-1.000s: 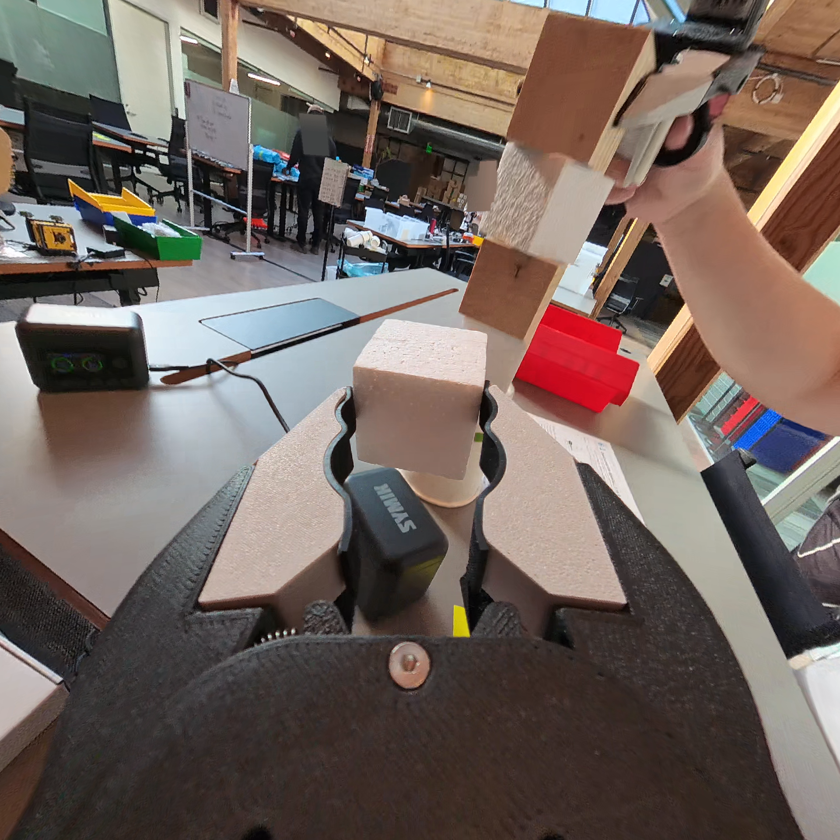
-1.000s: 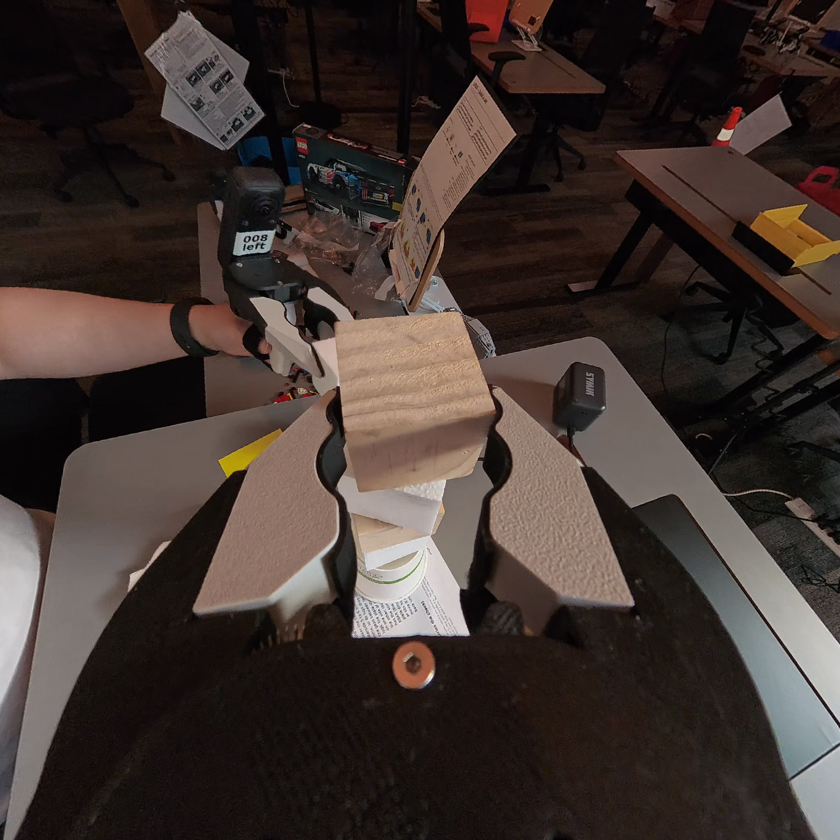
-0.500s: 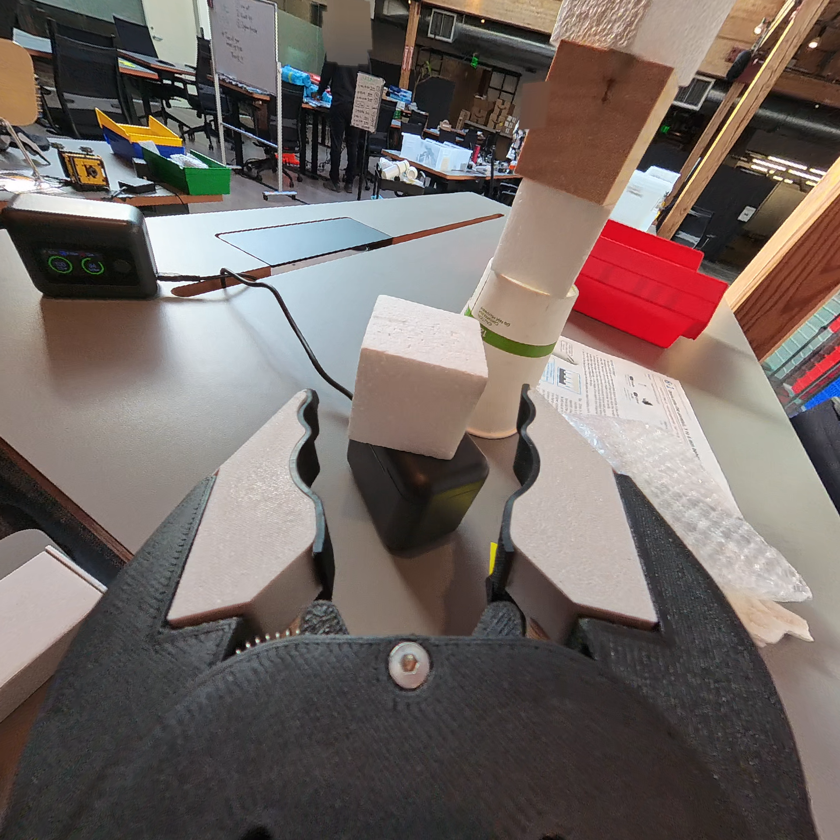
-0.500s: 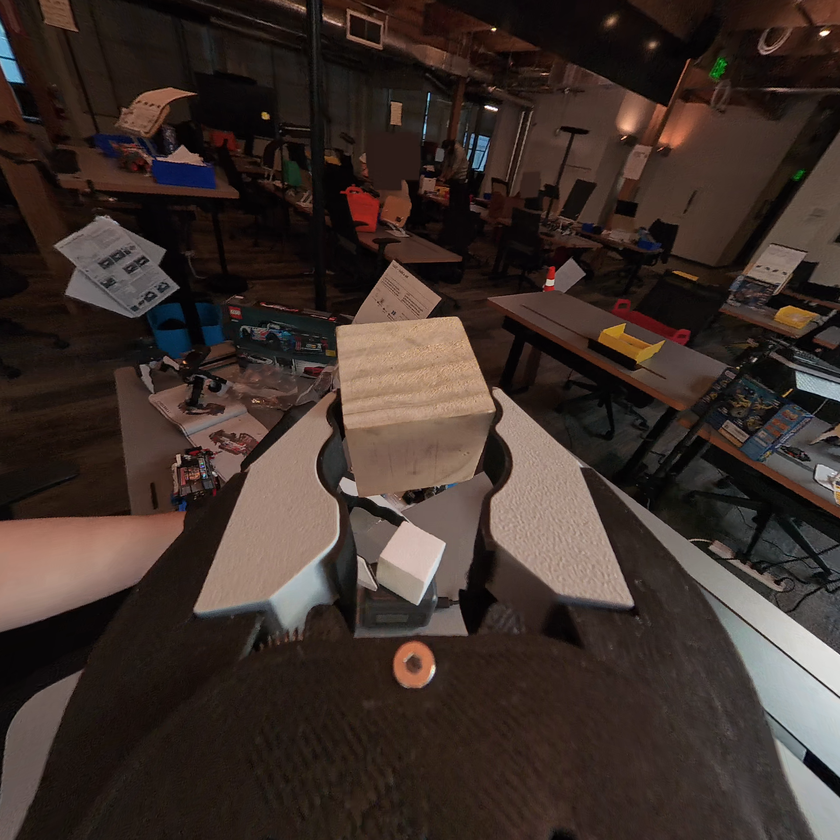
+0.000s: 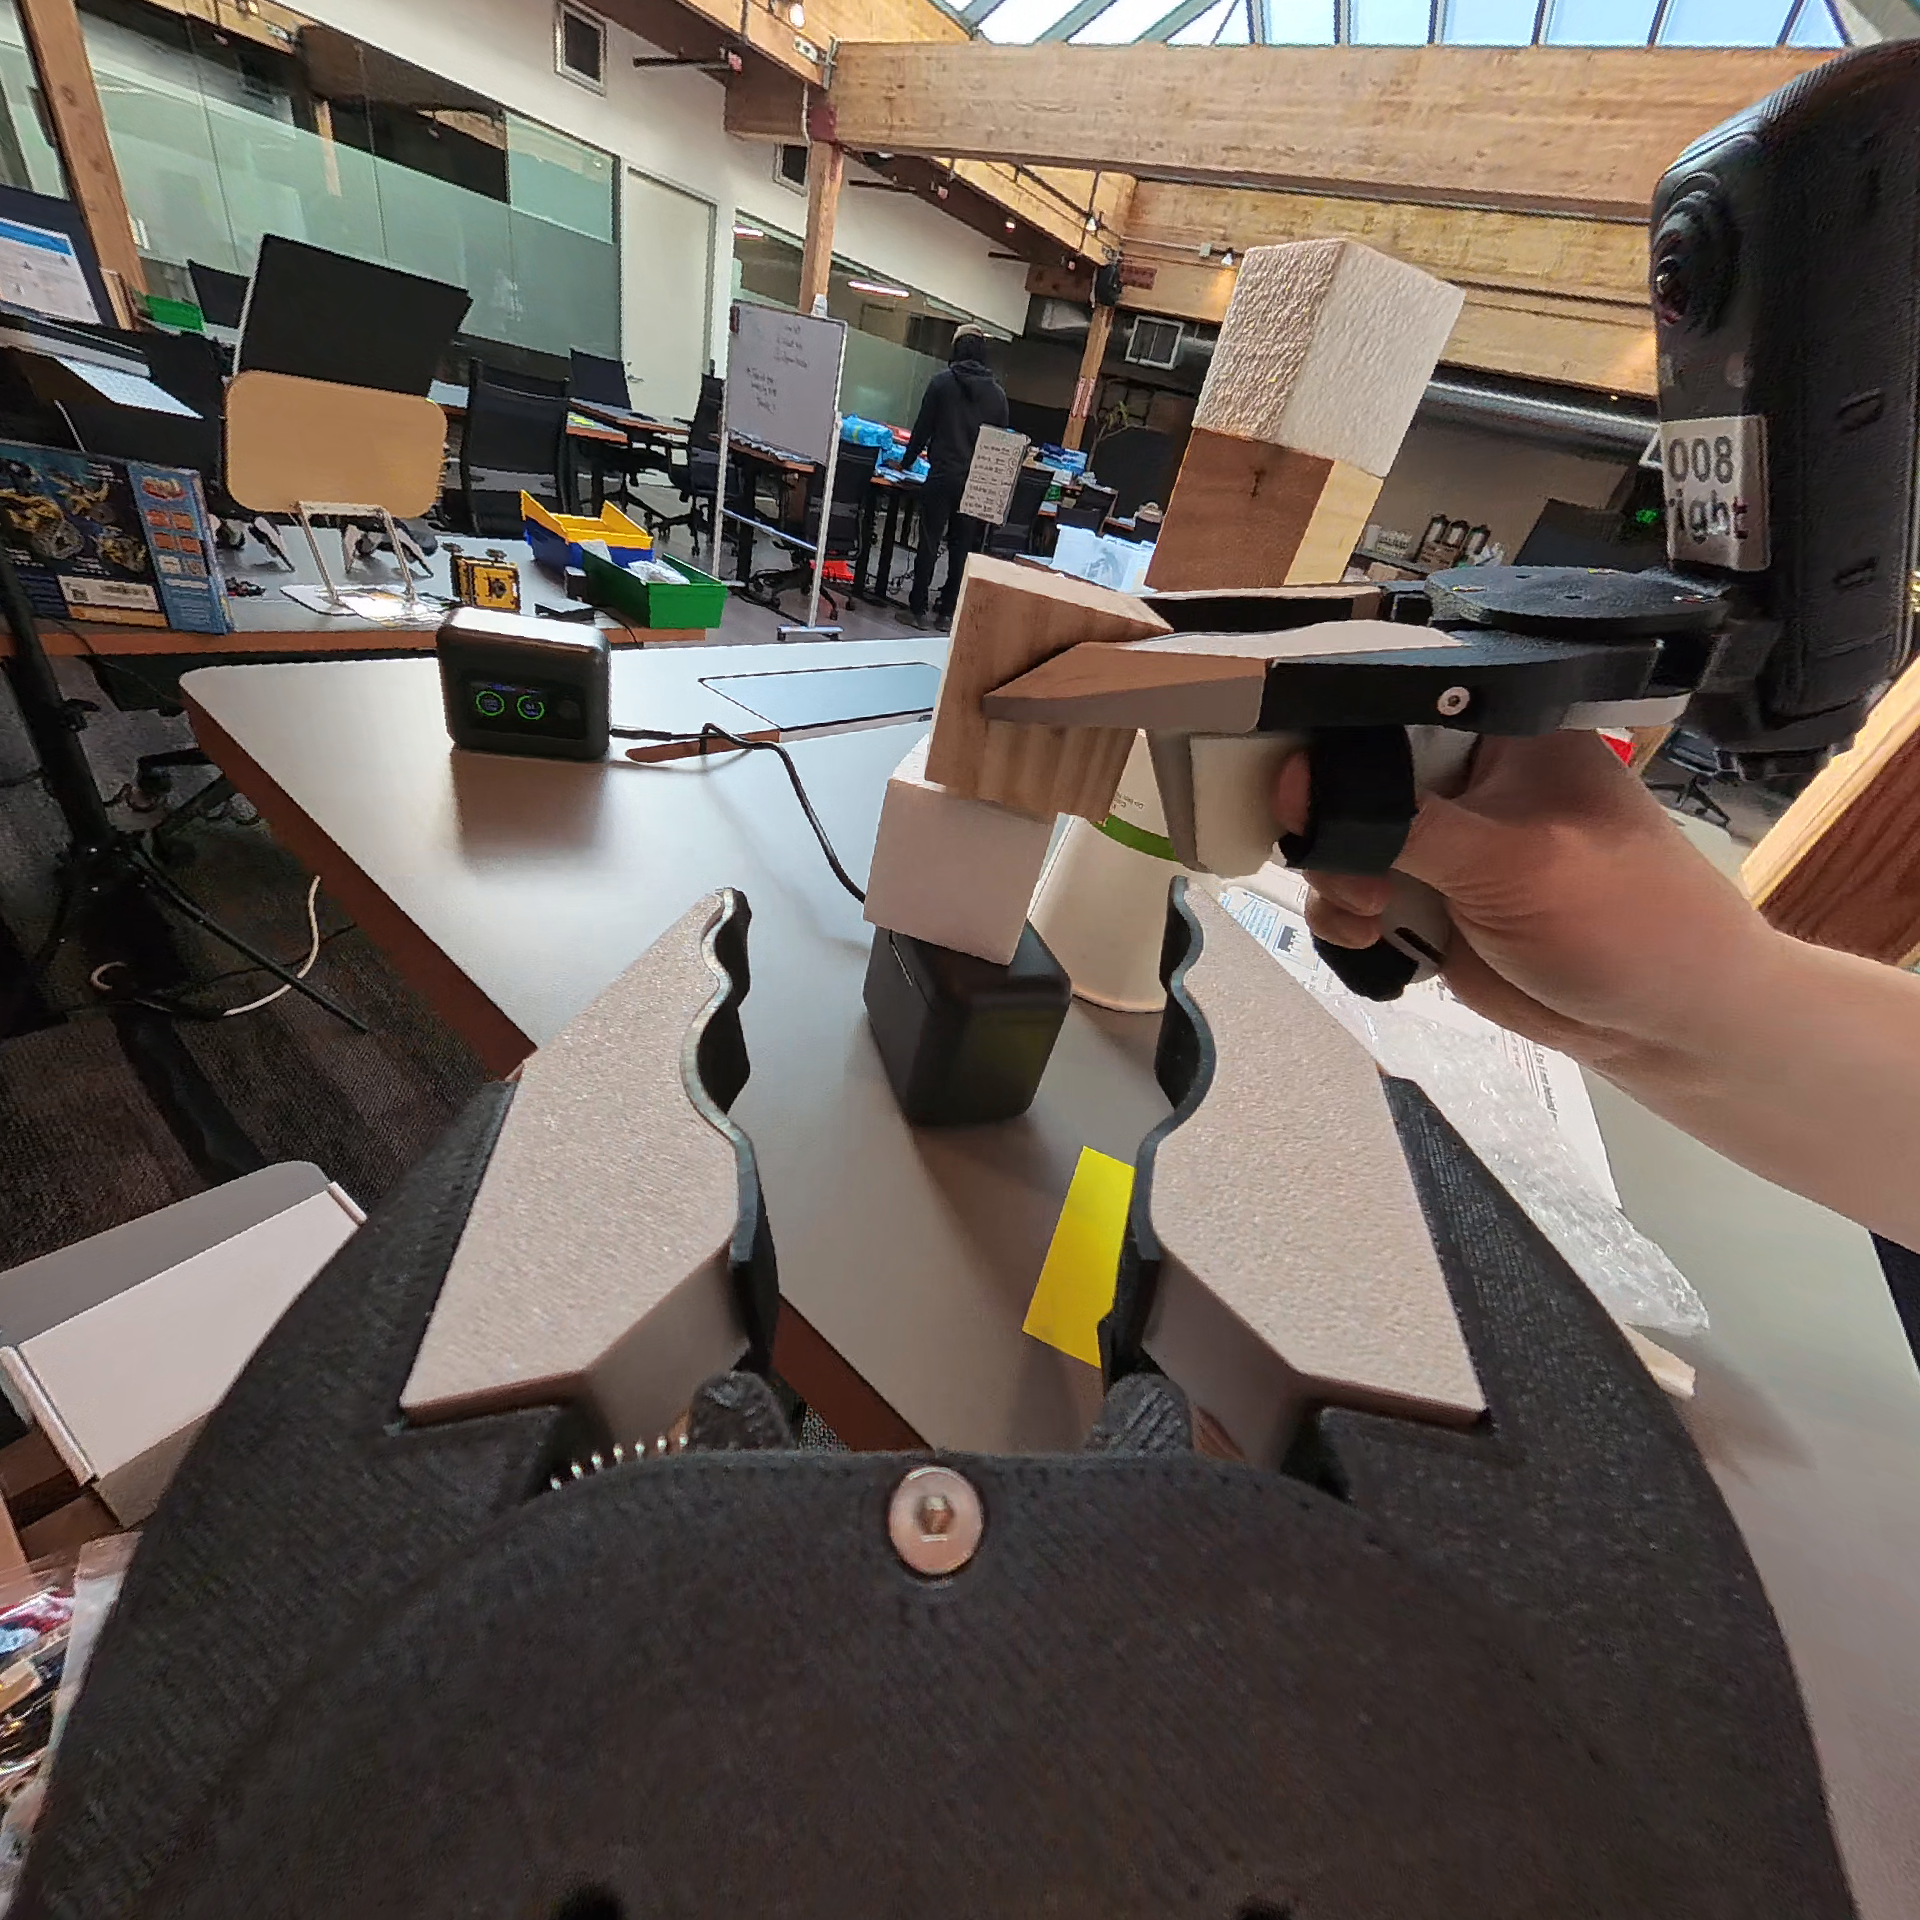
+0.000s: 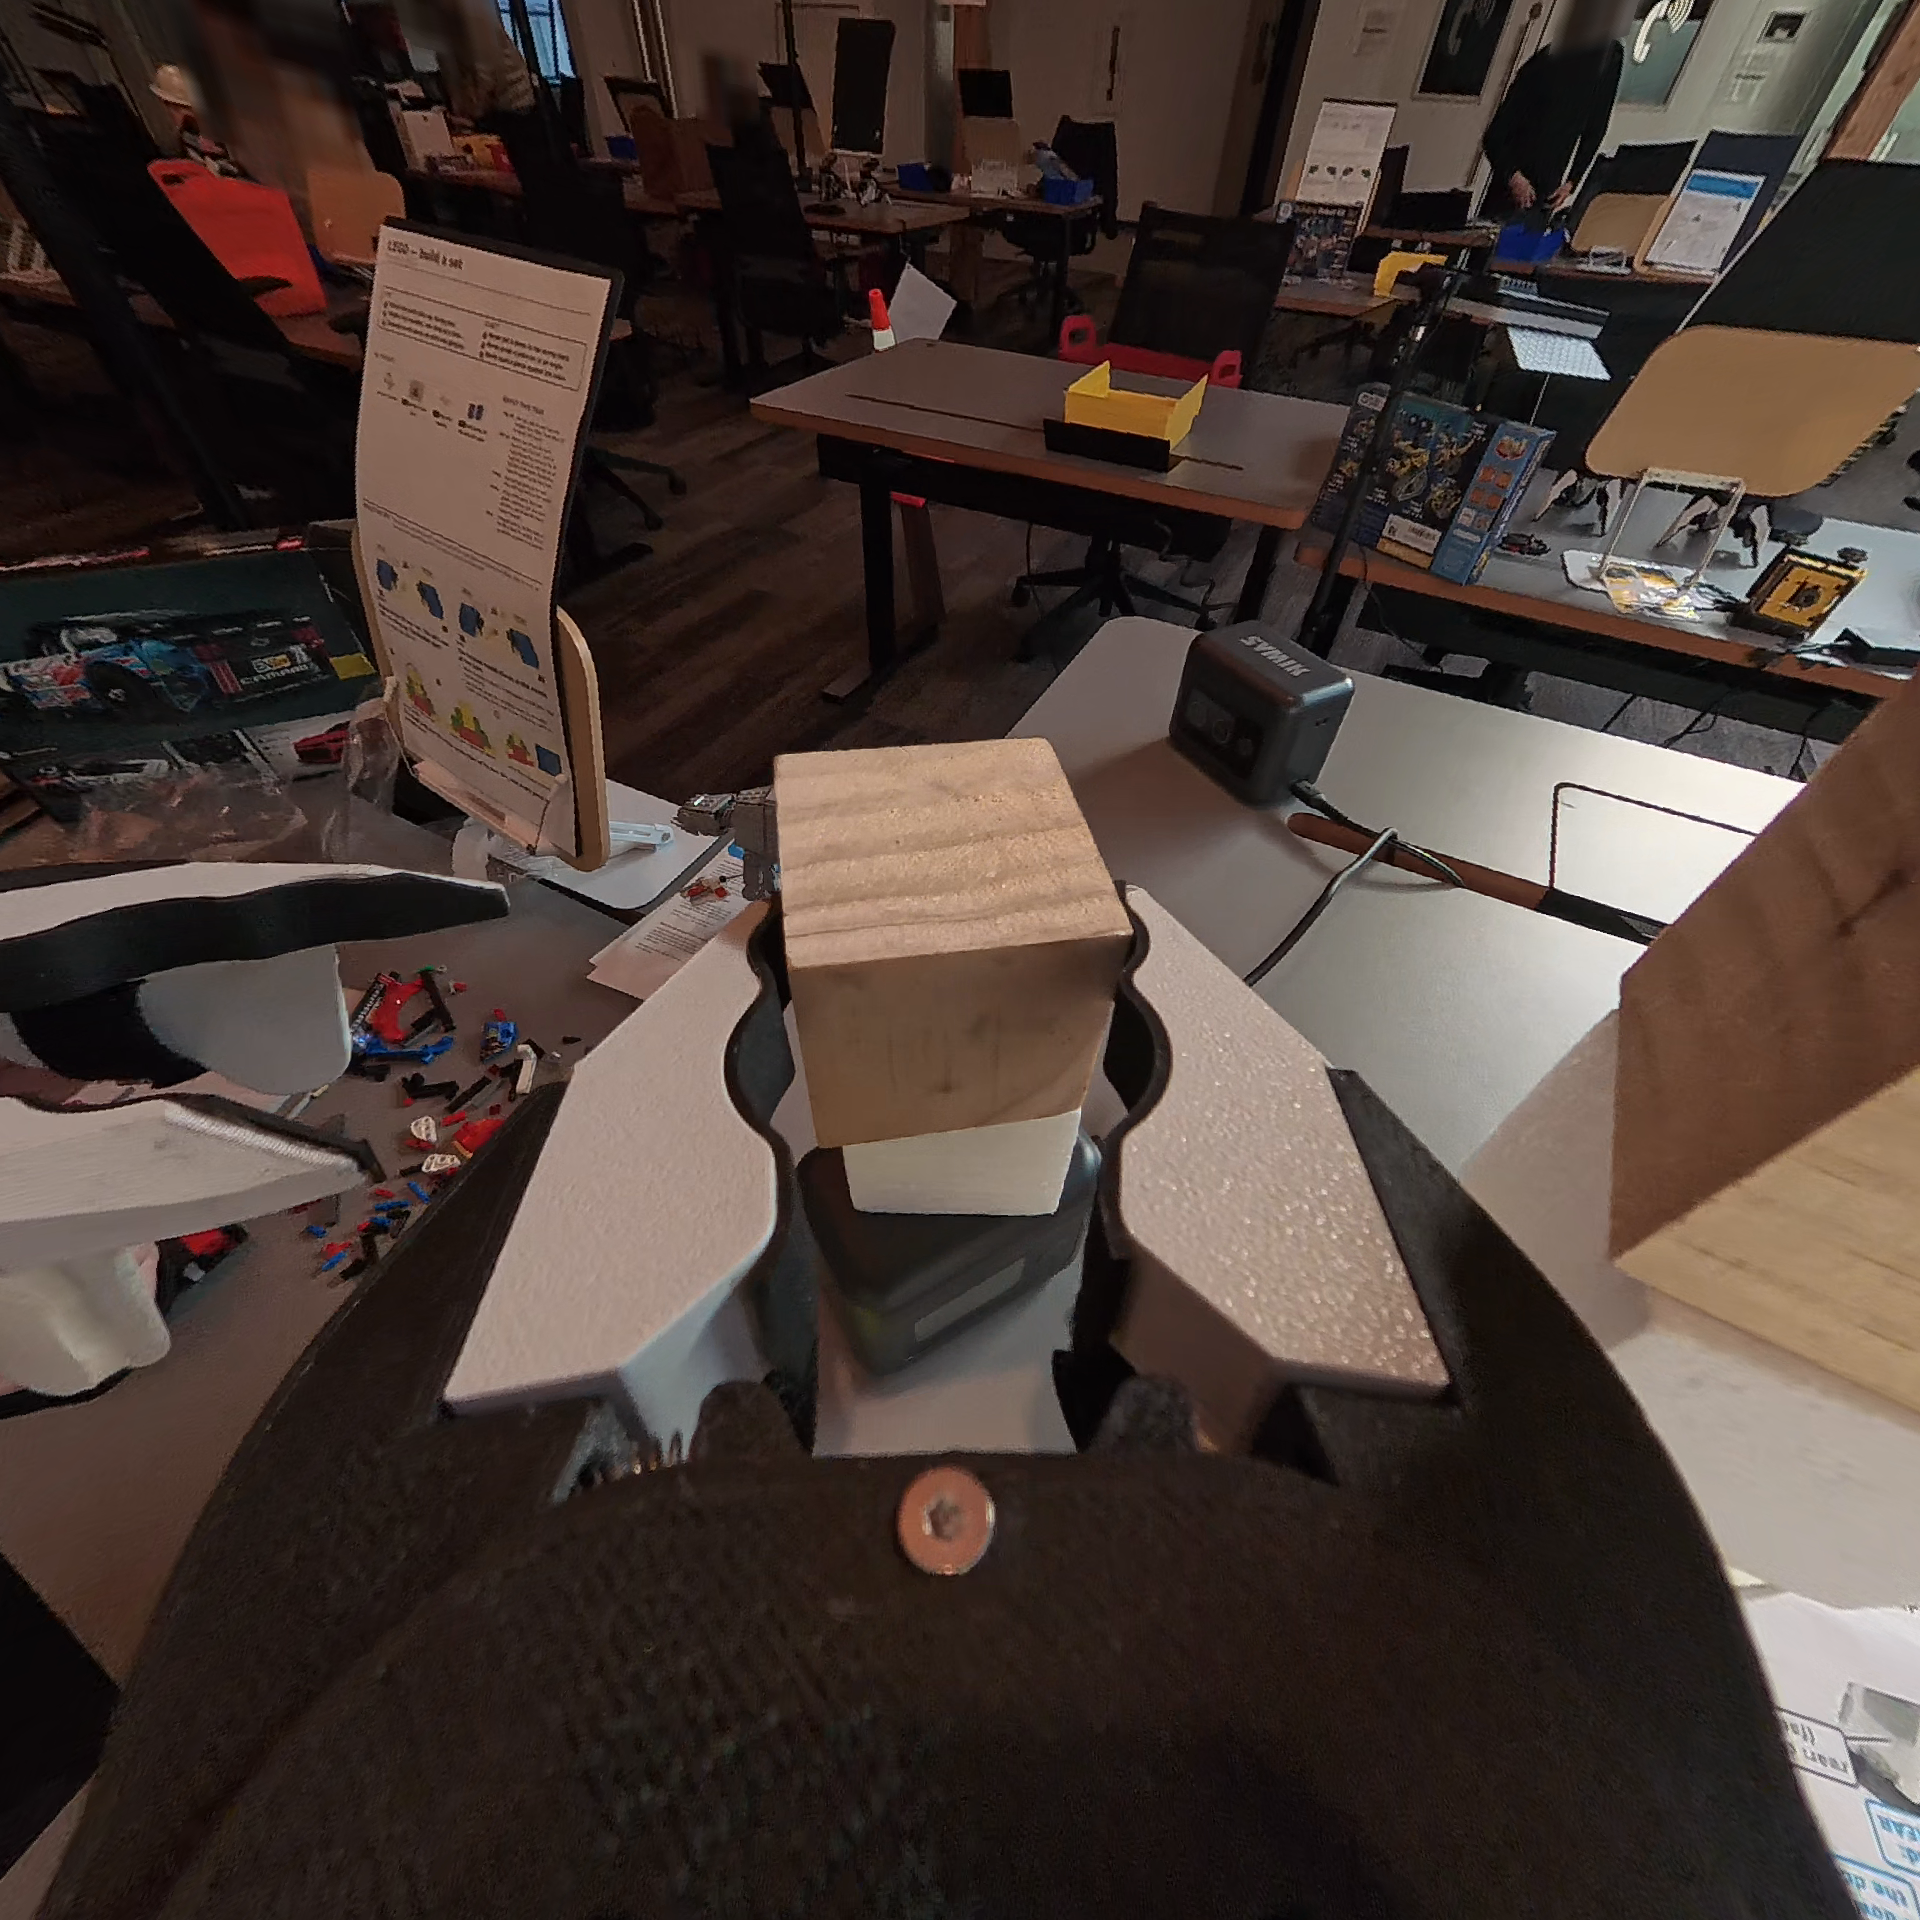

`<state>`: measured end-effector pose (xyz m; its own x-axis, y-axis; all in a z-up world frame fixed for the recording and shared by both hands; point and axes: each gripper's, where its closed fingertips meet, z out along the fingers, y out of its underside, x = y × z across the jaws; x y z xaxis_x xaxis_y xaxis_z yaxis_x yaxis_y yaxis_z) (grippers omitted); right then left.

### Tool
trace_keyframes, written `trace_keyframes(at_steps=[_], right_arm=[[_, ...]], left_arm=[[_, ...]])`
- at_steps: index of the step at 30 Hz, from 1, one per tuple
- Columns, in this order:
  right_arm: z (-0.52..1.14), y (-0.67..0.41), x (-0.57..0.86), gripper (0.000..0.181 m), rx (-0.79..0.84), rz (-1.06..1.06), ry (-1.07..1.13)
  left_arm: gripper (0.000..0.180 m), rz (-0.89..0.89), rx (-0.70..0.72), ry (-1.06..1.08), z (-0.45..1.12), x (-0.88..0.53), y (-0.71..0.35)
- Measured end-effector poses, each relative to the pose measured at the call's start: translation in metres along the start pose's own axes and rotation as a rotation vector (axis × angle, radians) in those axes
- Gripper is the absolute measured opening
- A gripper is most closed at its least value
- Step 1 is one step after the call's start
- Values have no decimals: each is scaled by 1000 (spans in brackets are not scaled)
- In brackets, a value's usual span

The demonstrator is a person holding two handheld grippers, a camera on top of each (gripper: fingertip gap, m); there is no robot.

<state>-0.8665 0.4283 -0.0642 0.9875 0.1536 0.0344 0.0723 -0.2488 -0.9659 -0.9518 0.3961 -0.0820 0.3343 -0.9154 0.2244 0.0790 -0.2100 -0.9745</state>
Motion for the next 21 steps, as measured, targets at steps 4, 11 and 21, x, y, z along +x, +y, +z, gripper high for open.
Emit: trace_keyframes(at_steps=[4, 11, 21], right_arm=[[4, -3, 4, 58, 9, 6, 16], [5, 4, 4, 59, 18, -33, 18], [-82, -64, -13, 62, 285, -159, -84]], left_arm=[[79, 5, -5, 10, -6, 0, -3], [79, -7, -10, 57, -1, 6, -4], [80, -32, -39, 101, 12, 13, 3]])
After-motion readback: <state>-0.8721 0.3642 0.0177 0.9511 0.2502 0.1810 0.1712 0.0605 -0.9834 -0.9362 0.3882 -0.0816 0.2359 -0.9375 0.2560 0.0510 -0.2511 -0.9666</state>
